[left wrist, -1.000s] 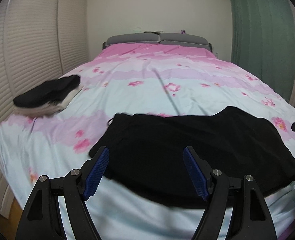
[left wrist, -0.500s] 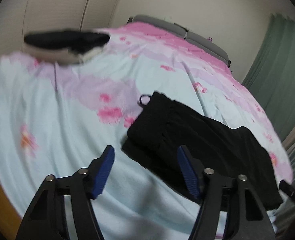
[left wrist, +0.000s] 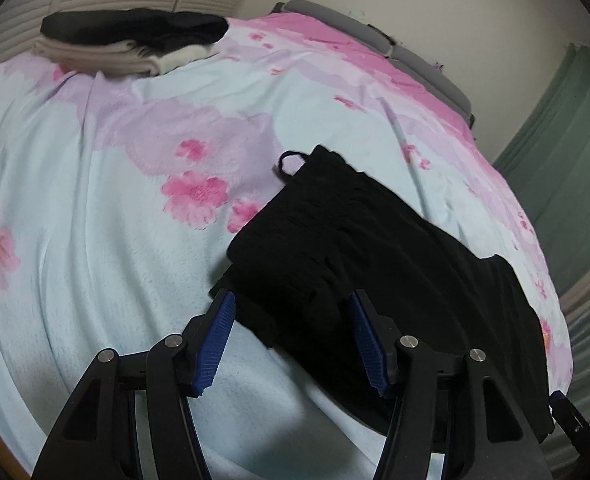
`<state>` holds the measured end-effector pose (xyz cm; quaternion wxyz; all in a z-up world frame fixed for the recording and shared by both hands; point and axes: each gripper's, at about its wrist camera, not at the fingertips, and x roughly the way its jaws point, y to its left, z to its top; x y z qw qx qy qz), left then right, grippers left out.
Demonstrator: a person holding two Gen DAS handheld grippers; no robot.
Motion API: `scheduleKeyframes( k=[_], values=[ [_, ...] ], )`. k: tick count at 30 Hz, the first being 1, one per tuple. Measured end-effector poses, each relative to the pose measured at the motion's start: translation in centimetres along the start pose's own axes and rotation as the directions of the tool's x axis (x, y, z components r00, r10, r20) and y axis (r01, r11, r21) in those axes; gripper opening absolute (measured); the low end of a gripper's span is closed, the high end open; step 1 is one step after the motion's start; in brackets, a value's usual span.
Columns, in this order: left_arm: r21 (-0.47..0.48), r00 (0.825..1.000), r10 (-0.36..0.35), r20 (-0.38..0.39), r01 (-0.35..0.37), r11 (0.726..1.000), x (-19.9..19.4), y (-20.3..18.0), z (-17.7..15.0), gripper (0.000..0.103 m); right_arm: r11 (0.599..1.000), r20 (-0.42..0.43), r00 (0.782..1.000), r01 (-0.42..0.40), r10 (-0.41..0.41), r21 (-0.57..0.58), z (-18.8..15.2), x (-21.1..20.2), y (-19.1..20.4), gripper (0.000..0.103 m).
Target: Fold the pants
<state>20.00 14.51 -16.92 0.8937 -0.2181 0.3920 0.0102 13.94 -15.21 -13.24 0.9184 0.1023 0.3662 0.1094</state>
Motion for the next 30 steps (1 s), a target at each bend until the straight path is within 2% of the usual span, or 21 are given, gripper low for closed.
scheduleKeyframes(
  k=[3, 7, 11, 14, 16, 17, 19, 22, 25, 30],
  values=[
    [-0.034, 1.0, 0.002, -0.005, -0.002, 0.999, 0.0, 0.4, -0.5, 0.057, 1.0, -0.011, 1.0, -0.003, 0.003, 0.008, -0.1, 0.5, -0.3, 0.071],
    [-0.033, 1.0, 0.01, -0.005, -0.01, 0.999, 0.6, 0.1, -0.4, 0.058, 1.0, -0.015, 1.0, -0.002, 0.002, 0.014, -0.1, 0.7, -0.6, 0.071],
    [-0.108, 1.0, -0.003, -0.001, 0.002, 0.994, 1.1, 0.7, -0.2, 0.058, 1.0, -0.022, 1.0, -0.002, 0.003, 0.03, 0.0, 1.2, -1.2, 0.071],
    [-0.127, 1.0, -0.003, 0.02, 0.006, 0.992, 1.3, 0.6, 0.0, 0.056, 0.999, -0.027, 1.0, -0.003, 0.004, 0.039, -0.2, 1.3, -1.6, 0.071],
    [-0.134, 1.0, -0.007, 0.03, 0.011, 0.991, 1.3, 0.5, 0.1, 0.039, 0.999, -0.027, 1.0, -0.003, 0.004, 0.041, -0.2, 1.3, -1.6, 0.071],
    [-0.135, 0.999, -0.007, 0.034, 0.011, 0.991, 1.3, 0.4, 0.2, 0.037, 0.999, -0.026, 1.0, -0.002, 0.003, 0.043, -0.2, 1.4, -1.7, 0.071],
    [-0.116, 0.999, -0.007, 0.05, 0.013, 0.993, 0.8, 0.0, 0.3, 0.027, 0.999, -0.026, 1.0, -0.003, 0.005, 0.049, -0.1, 1.4, -1.8, 0.071],
    [-0.04, 0.995, 0.001, 0.104, 0.003, 0.999, -0.7, -1.5, 0.7, 0.021, 0.998, -0.023, 1.0, -0.007, 0.009, 0.06, -0.2, 1.2, -2.2, 0.071],
    [0.054, 0.986, -0.013, 0.164, 0.004, 0.999, -2.3, -4.0, 1.1, 0.019, 0.998, -0.014, 1.0, 0.002, -0.001, 0.065, -0.1, 0.7, -2.9, 0.071],
    [0.179, 0.977, -0.099, 0.189, 0.064, 0.982, -3.5, -9.3, 1.2, 0.018, 0.995, 0.013, 0.999, 0.028, -0.029, 0.095, 0.4, -0.7, -5.2, 0.071]
  ],
)
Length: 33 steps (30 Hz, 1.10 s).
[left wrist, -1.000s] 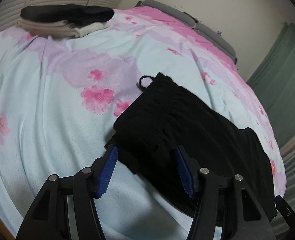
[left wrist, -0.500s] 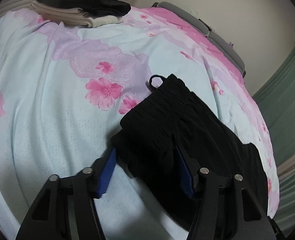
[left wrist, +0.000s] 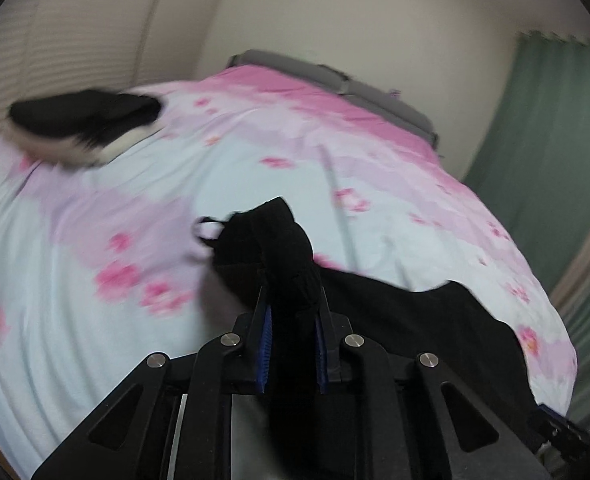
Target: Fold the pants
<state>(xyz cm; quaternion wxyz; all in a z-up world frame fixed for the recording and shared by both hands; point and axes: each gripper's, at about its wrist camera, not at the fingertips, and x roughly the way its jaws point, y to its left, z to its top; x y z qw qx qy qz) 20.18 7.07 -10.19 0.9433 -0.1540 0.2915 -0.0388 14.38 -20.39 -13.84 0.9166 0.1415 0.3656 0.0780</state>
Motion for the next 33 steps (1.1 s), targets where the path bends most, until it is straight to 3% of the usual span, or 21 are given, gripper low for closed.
scheduleKeyframes(
  k=[5, 9, 11, 16, 21, 23, 25, 29, 30, 31, 33],
  values=[
    [0.134, 0.993, -0.118, -0.016, 0.119, 0.984, 0.8, -7.1, -0.5, 0.017, 0.998, 0.044, 0.998, 0.051, -0.053, 0.039, 1.1, -2.2, -3.5, 0.071],
    [0.242, 0.976, -0.207, -0.062, 0.216, 0.946, 1.7, -13.7, -1.9, 0.017, 0.992, 0.073, 0.992, 0.094, -0.1, 0.086, 1.6, -4.3, -6.6, 0.071],
    [0.323, 0.967, -0.241, -0.083, 0.255, 0.911, 2.0, -17.4, -2.9, 0.017, 0.986, 0.092, 0.988, 0.114, -0.125, 0.12, 1.9, -5.5, -8.4, 0.071],
    [0.512, 0.935, -0.316, -0.16, 0.352, 0.783, 2.6, -26.8, -6.3, 0.017, 0.973, 0.111, 0.979, 0.152, -0.172, 0.173, 2.0, -7.5, -12.1, 0.071],
    [0.561, 0.886, -0.354, -0.3, 0.464, 0.686, 4.1, -32.7, -9.9, 0.017, 0.954, 0.102, 0.972, 0.182, -0.211, 0.24, 1.3, -8.5, -16.1, 0.071],
    [0.583, 0.878, -0.341, -0.335, 0.478, 0.658, 4.3, -33.8, -11.8, 0.017, 0.944, 0.079, 0.972, 0.191, -0.219, 0.268, 1.0, -8.2, -17.8, 0.071],
    [0.589, 0.877, -0.32, -0.359, 0.478, 0.652, 4.6, -33.9, -13.1, 0.018, 0.939, 0.055, 0.975, 0.193, -0.217, 0.284, 0.6, -8.0, -18.9, 0.071],
    [0.581, 0.882, -0.294, -0.368, 0.465, 0.668, 4.0, -33.5, -14.0, 0.024, 0.935, -0.006, 0.98, 0.192, -0.2, 0.298, 0.0, -6.8, -20.5, 0.071],
    [0.577, 0.881, -0.291, -0.373, 0.466, 0.671, 3.7, -33.2, -13.9, 0.032, 0.936, -0.015, 0.981, 0.189, -0.193, 0.298, -0.2, -6.5, -20.7, 0.071],
    [0.57, 0.88, -0.288, -0.377, 0.465, 0.677, 3.4, -32.9, -13.9, 0.048, 0.936, -0.021, 0.982, 0.184, -0.186, 0.299, -0.4, -6.3, -20.8, 0.071],
    [0.558, 0.887, -0.281, -0.366, 0.451, 0.697, 2.6, -32.2, -13.8, 0.069, 0.937, -0.03, 0.984, 0.175, -0.174, 0.301, -0.5, -6.1, -20.9, 0.071]
  ],
)
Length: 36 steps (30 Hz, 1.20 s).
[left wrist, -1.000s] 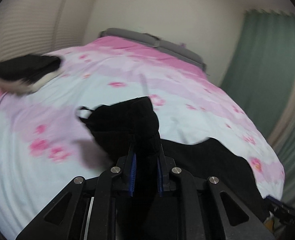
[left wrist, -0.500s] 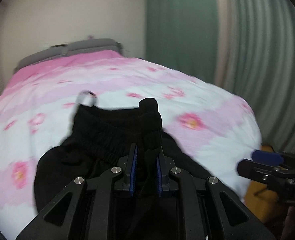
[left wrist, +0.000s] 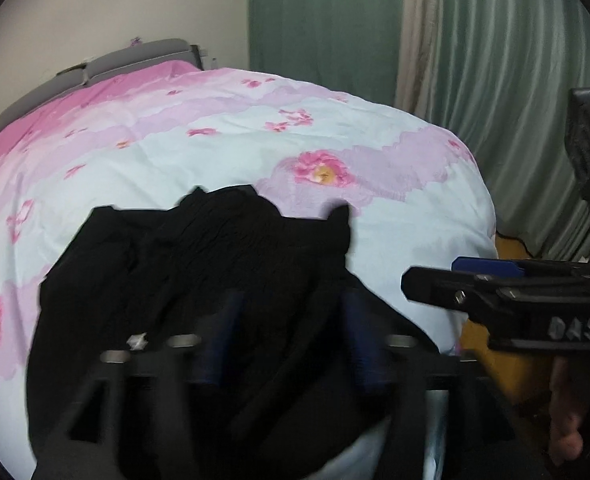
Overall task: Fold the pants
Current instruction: 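Fold the pants over with the left tool while the right tool grasps the edge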
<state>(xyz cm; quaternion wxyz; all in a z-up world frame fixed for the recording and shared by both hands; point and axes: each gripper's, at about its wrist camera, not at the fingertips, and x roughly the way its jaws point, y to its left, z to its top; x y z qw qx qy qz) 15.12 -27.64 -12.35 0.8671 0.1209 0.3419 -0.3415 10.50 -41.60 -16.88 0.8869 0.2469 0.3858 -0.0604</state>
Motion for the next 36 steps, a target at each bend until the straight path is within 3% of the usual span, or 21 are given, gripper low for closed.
scheduleKeyframes(
  k=[5, 10, 15, 18, 22, 26, 28, 29, 30, 33, 36],
  values=[
    [-0.056, 1.0, 0.016, 0.014, -0.015, 0.998, -3.0, 1.5, -0.5, 0.071, 1.0, 0.021, 1.0, -0.009, 0.009, -0.024, 0.2, -0.7, 0.8, 0.071],
    [-0.117, 0.993, 0.105, 0.052, -0.098, 0.988, -6.1, 5.0, -0.5, 0.084, 0.998, 0.07, 0.997, -0.026, 0.03, -0.065, 0.7, -2.1, 2.7, 0.071],
    [-0.195, 0.974, 0.223, 0.028, -0.214, 0.957, -6.0, 10.2, 0.1, 0.085, 0.97, 0.048, 0.996, -0.068, 0.081, -0.233, 3.6, -0.2, 7.4, 0.071],
    [-0.232, 0.963, 0.267, 0.02, -0.255, 0.939, -5.2, 12.7, 0.7, 0.085, 0.941, -0.03, 0.994, -0.109, 0.104, -0.321, 6.0, 3.4, 10.1, 0.071],
    [-0.268, 0.957, 0.291, 0.003, -0.279, 0.922, -3.7, 15.2, 1.2, 0.085, 0.926, -0.179, 0.979, -0.159, 0.102, -0.342, 8.5, 9.2, 11.6, 0.071],
    [-0.298, 0.957, 0.288, -0.019, -0.28, 0.913, -2.4, 16.8, 1.3, 0.085, 0.934, -0.311, 0.947, -0.177, 0.076, -0.311, 10.2, 14.0, 11.0, 0.071],
    [-0.305, 0.957, 0.29, -0.022, -0.283, 0.909, -2.2, 17.3, 1.2, 0.085, 0.934, -0.411, 0.907, -0.222, 0.092, -0.281, 10.1, 16.0, 10.6, 0.071],
    [-0.309, 0.956, 0.293, -0.025, -0.287, 0.907, -2.2, 17.6, 1.0, 0.085, 0.929, -0.443, 0.89, -0.249, 0.108, -0.274, 9.9, 16.5, 10.6, 0.068],
    [-0.315, 0.954, 0.297, -0.032, -0.292, 0.903, -2.1, 18.0, 0.7, 0.085, 0.916, -0.454, 0.883, -0.274, 0.12, -0.291, 9.5, 16.6, 10.9, 0.042],
    [-0.337, 0.955, 0.293, -0.044, -0.291, 0.895, -2.3, 18.8, 0.2, 0.085, 0.896, -0.434, 0.894, -0.281, 0.114, -0.344, 8.3, 15.8, 11.4, 0.031],
    [-0.352, 0.955, 0.295, -0.042, -0.291, 0.89, -2.9, 19.1, -0.1, 0.085, 0.906, -0.385, 0.907, -0.296, 0.168, -0.303, 8.1, 13.4, 10.9, 0.026]
  ],
)
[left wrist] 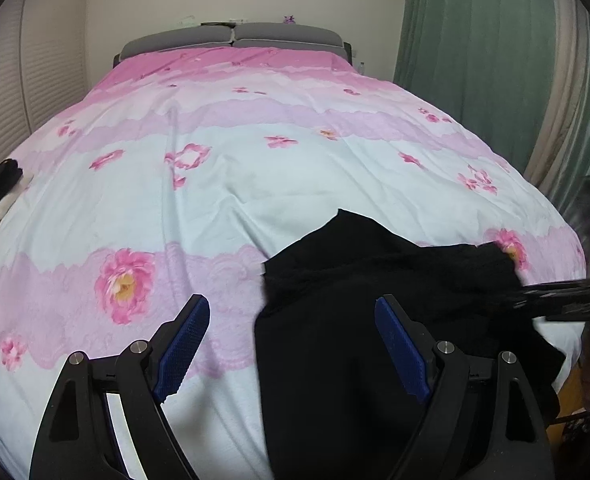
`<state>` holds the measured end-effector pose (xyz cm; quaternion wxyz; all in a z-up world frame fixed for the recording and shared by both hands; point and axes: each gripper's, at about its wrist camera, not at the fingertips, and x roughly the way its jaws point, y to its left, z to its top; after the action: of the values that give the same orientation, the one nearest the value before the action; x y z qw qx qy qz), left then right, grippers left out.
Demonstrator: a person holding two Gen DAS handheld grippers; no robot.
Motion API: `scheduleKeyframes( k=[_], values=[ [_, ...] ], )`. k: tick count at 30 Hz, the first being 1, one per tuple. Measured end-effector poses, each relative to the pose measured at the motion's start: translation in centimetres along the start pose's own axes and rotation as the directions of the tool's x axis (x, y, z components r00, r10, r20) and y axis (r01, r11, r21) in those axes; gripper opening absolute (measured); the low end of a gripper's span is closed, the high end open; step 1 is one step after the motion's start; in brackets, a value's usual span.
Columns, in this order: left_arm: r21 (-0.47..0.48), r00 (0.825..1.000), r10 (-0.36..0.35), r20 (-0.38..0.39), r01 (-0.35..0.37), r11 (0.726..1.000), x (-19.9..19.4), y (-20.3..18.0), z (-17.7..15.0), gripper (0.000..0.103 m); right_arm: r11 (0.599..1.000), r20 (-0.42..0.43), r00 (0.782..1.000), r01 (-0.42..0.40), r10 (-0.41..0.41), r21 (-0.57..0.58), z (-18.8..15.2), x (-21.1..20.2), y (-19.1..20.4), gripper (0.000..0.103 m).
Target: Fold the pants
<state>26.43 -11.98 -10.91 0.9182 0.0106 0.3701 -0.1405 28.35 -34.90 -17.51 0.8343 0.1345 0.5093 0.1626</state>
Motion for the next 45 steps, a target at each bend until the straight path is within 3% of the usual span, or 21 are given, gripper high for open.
scheduleKeyframes(
  k=[5, 7, 10, 13, 16, 17, 20, 26, 28, 31, 33, 35, 37, 41, 45],
  values=[
    [0.002, 1.0, -0.02, 0.018, 0.02, 1.0, -1.0, -0.2, 0.1, 0.085, 0.991, 0.173, 0.985, -0.032, 0.009, 0.133, -2.7, -5.9, -0.8, 0.023],
    [0.019, 1.0, -0.022, 0.019, 0.022, 1.0, -1.0, -0.5, -0.1, 0.085, 0.979, 0.221, 0.975, -0.02, -0.026, 0.204, -4.4, -6.9, -1.7, 0.023],
    [0.034, 1.0, -0.023, -0.004, 0.023, 0.999, -0.8, -0.7, -0.6, 0.085, 0.963, 0.204, 0.977, 0.003, -0.06, 0.271, -6.3, -5.4, -3.3, 0.024],
    [0.041, 0.999, -0.032, -0.016, 0.032, 0.999, -1.2, -0.7, -1.2, 0.085, 0.944, 0.166, 0.985, -0.021, -0.036, 0.328, -7.0, -3.5, -5.2, 0.033],
    [0.055, 0.999, -0.044, -0.02, 0.045, 0.997, -2.2, -0.6, -2.0, 0.085, 0.952, 0.163, 0.986, -0.02, -0.032, 0.306, -6.5, -4.2, -5.1, 0.049],
    [0.057, 0.999, -0.047, -0.023, 0.048, 0.997, -2.4, -0.5, -2.2, 0.085, 0.958, 0.163, 0.985, 0.009, -0.058, 0.288, -6.5, -4.9, -4.8, 0.06],
    [0.058, 0.998, -0.061, -0.026, 0.063, 0.996, -3.6, -0.6, -3.2, 0.085, 0.962, 0.188, 0.977, 0.049, -0.102, 0.268, -7.6, -7.2, -4.1, 0.062],
    [0.081, 0.995, -0.091, -0.031, 0.093, 0.992, -5.6, -1.9, -5.3, 0.085, 0.956, 0.226, 0.971, 0.012, -0.081, 0.292, -12.2, -10.6, -2.8, 0.062],
    [0.081, 0.995, -0.094, -0.037, 0.097, 0.992, -5.8, -2.1, -5.8, 0.085, 0.955, 0.195, 0.978, 0.008, -0.069, 0.297, -13.2, -10.1, -2.3, 0.061],
    [0.07, 0.995, -0.092, -0.045, 0.095, 0.993, -5.8, -2.0, -6.1, 0.085, 0.953, 0.156, 0.983, 0.043, -0.094, 0.3, -13.8, -8.8, -2.0, 0.051],
    [0.058, 0.995, -0.088, -0.044, 0.091, 0.994, -6.0, -1.8, -6.1, 0.085, 0.954, 0.159, 0.985, 0.021, -0.071, 0.298, -13.8, -7.9, -2.0, 0.033],
    [0.053, 0.996, -0.086, -0.033, 0.088, 0.995, -6.5, -1.7, -6.0, 0.085, 0.961, 0.133, 0.987, 0.054, -0.093, 0.273, -13.5, -7.0, -1.9, 0.019],
    [0.056, 0.996, -0.084, -0.019, 0.085, 0.995, -7.1, -1.7, -5.9, 0.085, 0.961, 0.156, 0.985, 0.027, -0.072, 0.276, -13.7, -8.0, -2.1, 0.006],
    [0.065, 0.995, -0.094, -0.012, 0.095, 0.993, -7.5, -2.1, -5.8, 0.085, 0.955, 0.226, 0.971, 0.006, -0.076, 0.298, -14.4, -11.3, -2.7, 0.005],
    [0.085, 0.995, -0.101, -0.022, 0.102, 0.991, -7.3, -2.9, -6.3, 0.085, 0.952, 0.227, 0.97, 0.018, -0.091, 0.306, -15.2, -11.9, -3.0, 0.005]
  ],
)
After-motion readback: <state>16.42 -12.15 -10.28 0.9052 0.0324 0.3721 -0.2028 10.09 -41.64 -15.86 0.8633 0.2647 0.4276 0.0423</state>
